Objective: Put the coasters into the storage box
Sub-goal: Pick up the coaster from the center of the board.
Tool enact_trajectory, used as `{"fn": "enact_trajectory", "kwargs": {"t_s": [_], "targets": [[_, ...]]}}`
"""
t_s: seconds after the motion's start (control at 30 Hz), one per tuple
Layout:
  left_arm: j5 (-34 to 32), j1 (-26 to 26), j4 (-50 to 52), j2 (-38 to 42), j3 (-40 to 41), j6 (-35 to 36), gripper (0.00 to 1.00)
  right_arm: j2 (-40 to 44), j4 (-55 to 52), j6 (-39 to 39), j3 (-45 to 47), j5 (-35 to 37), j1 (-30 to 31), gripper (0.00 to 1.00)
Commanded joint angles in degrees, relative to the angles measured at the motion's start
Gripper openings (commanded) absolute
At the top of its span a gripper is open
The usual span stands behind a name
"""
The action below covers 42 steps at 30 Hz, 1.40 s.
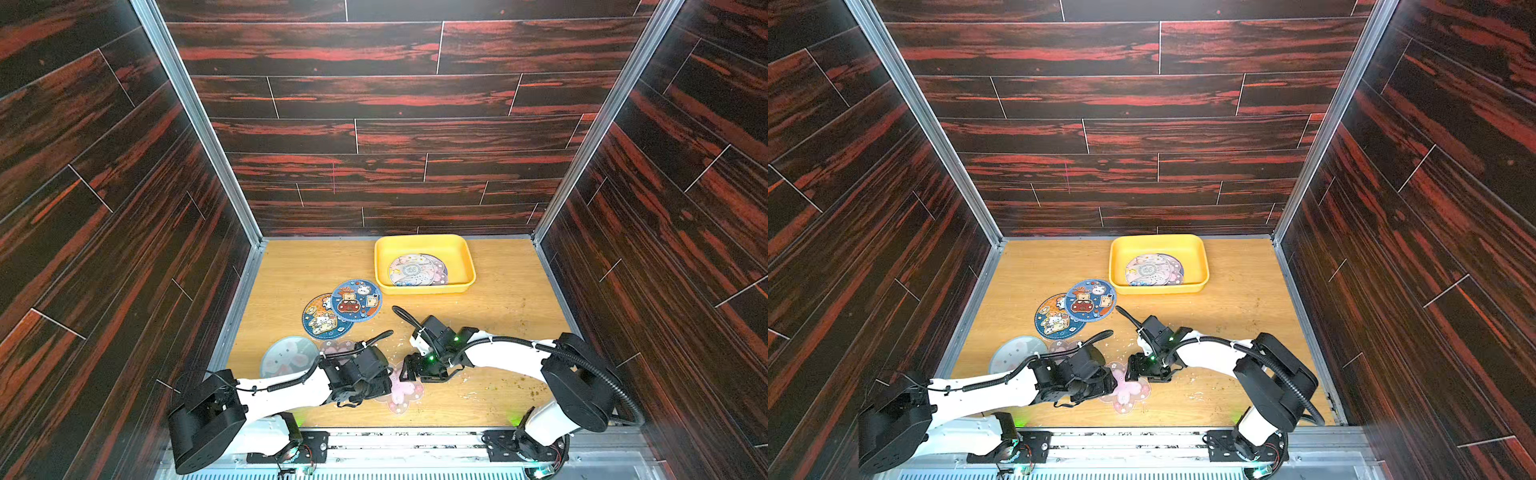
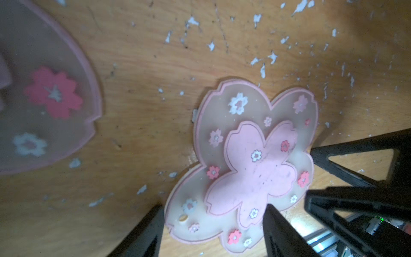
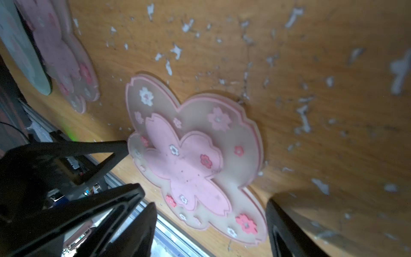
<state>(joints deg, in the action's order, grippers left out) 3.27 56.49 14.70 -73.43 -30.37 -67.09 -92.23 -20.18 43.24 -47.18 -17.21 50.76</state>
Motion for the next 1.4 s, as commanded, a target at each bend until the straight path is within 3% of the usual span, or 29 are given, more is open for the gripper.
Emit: {"fn": "enact_trajectory", "kwargs": {"t_s": [0.0, 0.33, 0.63, 0.87, 1.13, 1.37], "targets": [[1.53, 0.29, 1.65, -2.64, 1.24, -0.42, 0.71, -3.45, 0.66, 0.95, 0.05, 0.17, 1.27, 0.76], [1.39, 0.29, 1.47, -1.8, 2.07, -0.67, 0.68, -4.26, 1.83, 1.49, 0.59, -0.28, 1.53, 0.65], [1.12, 0.29, 1.65, -0.8, 2.45, -0.94, 0.67, -3.41, 2.15, 1.86, 0.59, 0.02, 1.53, 0.23], [0.89, 0.29, 2.09, -0.24, 2.66, -0.9, 0.67, -1.71, 3.32, 2.98, 1.19, 0.37, 1.53, 0.01], [0.27, 0.29, 3.11, 0.69, 2.42, -0.85, 0.67, 0.15, 3.76, 3.88, 1.56, 0.66, 1.44, 0.0], [-3.81, 0.2, 9.88, 4.4, 0.48, -1.2, 0.77, 4.85, 2.55, 3.87, 3.03, -0.4, -0.4, 0.0]]}}
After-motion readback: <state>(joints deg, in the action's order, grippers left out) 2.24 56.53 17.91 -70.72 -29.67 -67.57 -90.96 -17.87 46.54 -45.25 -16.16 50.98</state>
